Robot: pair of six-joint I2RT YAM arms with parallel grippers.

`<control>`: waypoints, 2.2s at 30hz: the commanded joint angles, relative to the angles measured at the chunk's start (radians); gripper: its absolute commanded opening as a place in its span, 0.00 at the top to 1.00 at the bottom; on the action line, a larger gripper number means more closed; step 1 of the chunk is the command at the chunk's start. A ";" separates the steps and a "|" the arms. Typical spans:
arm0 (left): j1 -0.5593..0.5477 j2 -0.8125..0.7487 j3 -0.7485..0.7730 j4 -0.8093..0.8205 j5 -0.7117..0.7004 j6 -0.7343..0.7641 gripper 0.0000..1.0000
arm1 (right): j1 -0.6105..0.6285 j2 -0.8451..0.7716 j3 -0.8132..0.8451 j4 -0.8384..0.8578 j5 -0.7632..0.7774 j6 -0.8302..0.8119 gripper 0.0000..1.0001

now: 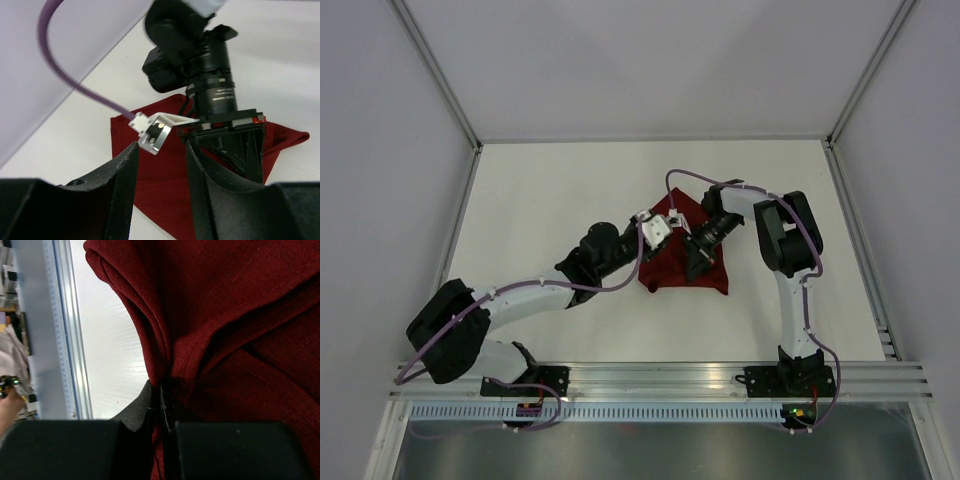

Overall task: Fold the napkin, place the utensils inside, and roll it up
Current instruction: Roll the napkin at the center of the board.

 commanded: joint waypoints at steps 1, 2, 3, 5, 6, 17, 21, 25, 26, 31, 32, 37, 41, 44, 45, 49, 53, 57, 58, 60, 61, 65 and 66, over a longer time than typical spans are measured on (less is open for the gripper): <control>-0.089 0.013 -0.008 0.012 -0.100 0.262 0.52 | 0.001 0.088 0.012 -0.016 0.093 -0.047 1.00; -0.127 0.028 -0.007 0.002 -0.140 0.303 0.51 | 0.001 0.091 0.017 -0.014 0.098 -0.038 0.99; -0.147 0.040 -0.007 -0.014 -0.151 0.327 0.51 | -0.001 0.103 0.021 -0.016 0.099 -0.032 1.00; -0.205 0.091 -0.010 -0.027 -0.188 0.399 0.52 | -0.001 0.112 0.032 -0.019 0.101 -0.021 0.99; -0.224 0.109 -0.010 -0.031 -0.205 0.423 0.52 | -0.002 0.122 0.037 -0.017 0.102 -0.018 1.00; -0.336 0.281 -0.027 -0.061 -0.231 0.507 0.50 | -0.022 0.166 0.072 -0.031 0.105 0.013 1.00; -0.345 0.318 -0.022 -0.084 -0.225 0.526 0.50 | -0.025 0.174 0.077 -0.031 0.105 0.016 0.99; -0.349 0.341 -0.021 -0.084 -0.213 0.523 0.50 | -0.028 0.183 0.084 -0.031 0.105 0.022 1.00; -0.351 0.344 -0.019 -0.088 -0.211 0.518 0.50 | -0.030 0.185 0.087 -0.034 0.105 0.022 0.99; -0.360 0.376 -0.001 -0.101 -0.209 0.516 0.50 | -0.033 0.200 0.096 -0.042 0.104 0.019 0.99; -0.360 0.383 0.004 -0.102 -0.206 0.521 0.50 | -0.033 0.201 0.096 -0.042 0.102 0.019 1.00; -0.360 0.421 0.033 -0.107 -0.202 0.541 0.51 | -0.039 0.211 0.098 -0.047 0.102 0.016 1.00; -0.353 0.448 0.050 -0.117 -0.194 0.547 0.52 | -0.042 0.218 0.103 -0.054 0.099 0.011 1.00; -0.346 0.464 0.065 -0.148 -0.183 0.542 0.53 | -0.044 0.223 0.109 -0.065 0.099 0.005 0.99; -0.343 0.467 0.070 -0.162 -0.177 0.539 0.55 | -0.045 0.224 0.112 -0.073 0.099 0.002 0.99; -0.334 0.475 0.091 -0.232 -0.139 0.521 0.64 | -0.048 0.229 0.116 -0.082 0.098 0.001 1.00; -0.328 0.481 0.124 -0.301 -0.110 0.504 0.79 | -0.050 0.234 0.124 -0.093 0.091 -0.005 1.00; -0.320 0.484 0.143 -0.367 -0.070 0.483 0.97 | -0.050 0.232 0.130 -0.102 0.084 -0.007 1.00; -0.319 0.482 0.154 -0.383 -0.058 0.475 0.98 | -0.048 0.229 0.130 -0.103 0.085 -0.007 1.00; -0.314 0.481 0.163 -0.404 -0.039 0.463 0.98 | -0.050 0.228 0.132 -0.108 0.081 -0.007 0.99; -0.310 0.482 0.179 -0.433 -0.025 0.449 0.98 | -0.050 0.225 0.133 -0.109 0.081 -0.004 0.99; -0.299 0.491 0.211 -0.504 0.016 0.415 0.98 | -0.050 0.195 0.138 -0.100 0.079 0.027 0.84; -0.296 0.492 0.216 -0.513 0.030 0.409 0.98 | -0.051 0.185 0.135 -0.077 0.082 0.040 0.79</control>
